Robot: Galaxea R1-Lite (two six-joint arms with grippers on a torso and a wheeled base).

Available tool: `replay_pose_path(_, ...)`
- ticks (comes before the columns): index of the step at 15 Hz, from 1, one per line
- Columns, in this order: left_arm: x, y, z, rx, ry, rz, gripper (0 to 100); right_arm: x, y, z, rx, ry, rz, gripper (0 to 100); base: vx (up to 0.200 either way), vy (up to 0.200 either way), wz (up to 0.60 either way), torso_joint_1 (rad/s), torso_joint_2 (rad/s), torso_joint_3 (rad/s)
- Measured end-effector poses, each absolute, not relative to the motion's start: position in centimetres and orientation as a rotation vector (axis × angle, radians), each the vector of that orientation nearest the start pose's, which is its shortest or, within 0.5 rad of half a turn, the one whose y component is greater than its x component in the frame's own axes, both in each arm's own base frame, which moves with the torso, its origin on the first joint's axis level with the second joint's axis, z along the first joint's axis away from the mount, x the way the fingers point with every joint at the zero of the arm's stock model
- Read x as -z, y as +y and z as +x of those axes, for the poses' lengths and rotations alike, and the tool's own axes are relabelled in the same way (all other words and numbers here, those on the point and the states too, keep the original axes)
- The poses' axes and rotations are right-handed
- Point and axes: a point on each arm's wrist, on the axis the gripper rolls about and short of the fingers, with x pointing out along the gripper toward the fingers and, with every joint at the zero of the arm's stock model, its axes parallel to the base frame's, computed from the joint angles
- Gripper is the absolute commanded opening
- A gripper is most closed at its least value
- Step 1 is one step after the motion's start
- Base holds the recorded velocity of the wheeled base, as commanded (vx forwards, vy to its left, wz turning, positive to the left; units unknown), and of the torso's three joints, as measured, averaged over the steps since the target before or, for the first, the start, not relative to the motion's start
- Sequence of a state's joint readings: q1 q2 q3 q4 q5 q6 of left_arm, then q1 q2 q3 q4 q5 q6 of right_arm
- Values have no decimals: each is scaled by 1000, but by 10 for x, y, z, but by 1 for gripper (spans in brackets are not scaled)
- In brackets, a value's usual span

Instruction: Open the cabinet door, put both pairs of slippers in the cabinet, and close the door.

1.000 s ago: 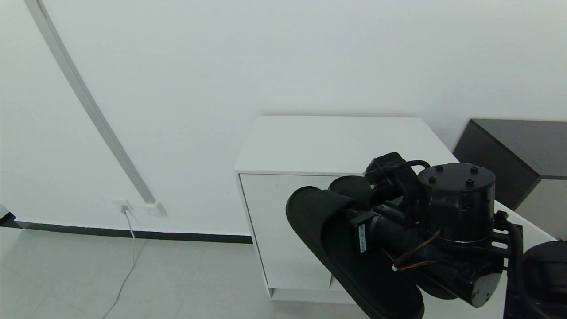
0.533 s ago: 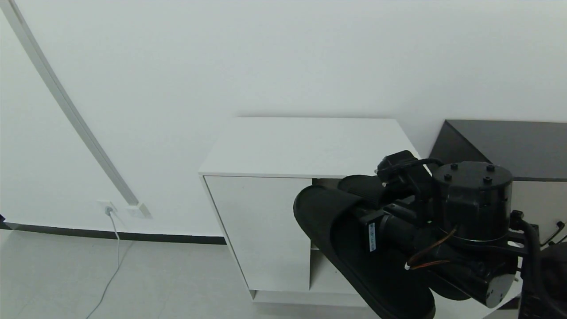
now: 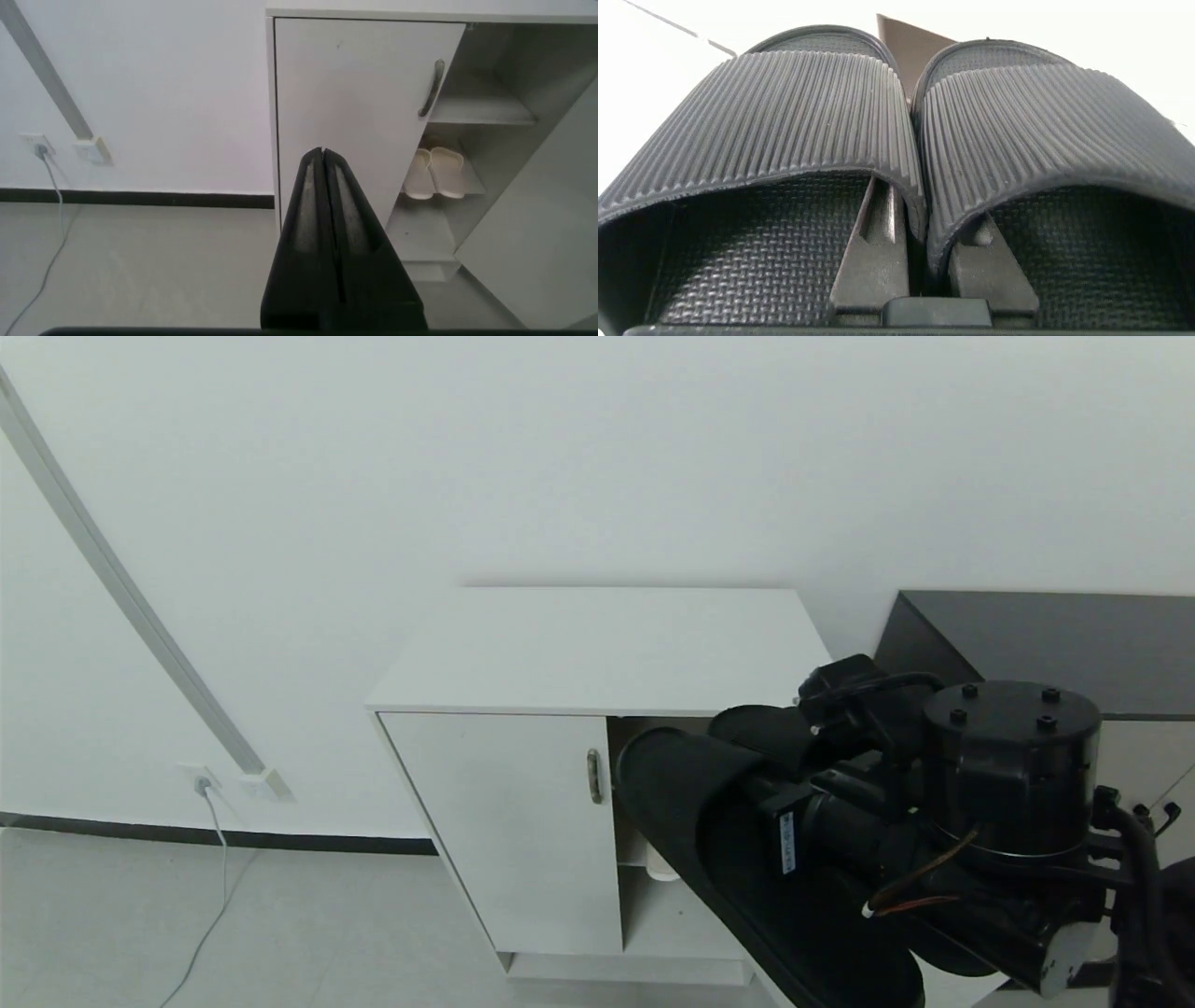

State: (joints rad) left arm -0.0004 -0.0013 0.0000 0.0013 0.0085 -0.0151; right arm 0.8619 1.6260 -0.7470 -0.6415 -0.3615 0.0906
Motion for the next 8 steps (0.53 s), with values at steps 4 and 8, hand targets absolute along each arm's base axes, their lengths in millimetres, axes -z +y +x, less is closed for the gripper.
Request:
replay_pose_path(4,-75,0,-23,-7,0,-15,0,-186,206,193,-482,229,-55,0,0,0,0,0,0,0)
replay_pose_path(8,-75,0,-23,-7,0,-14,0,-182,206,194,-475,218,-67,0,0,0,0,0,0,0)
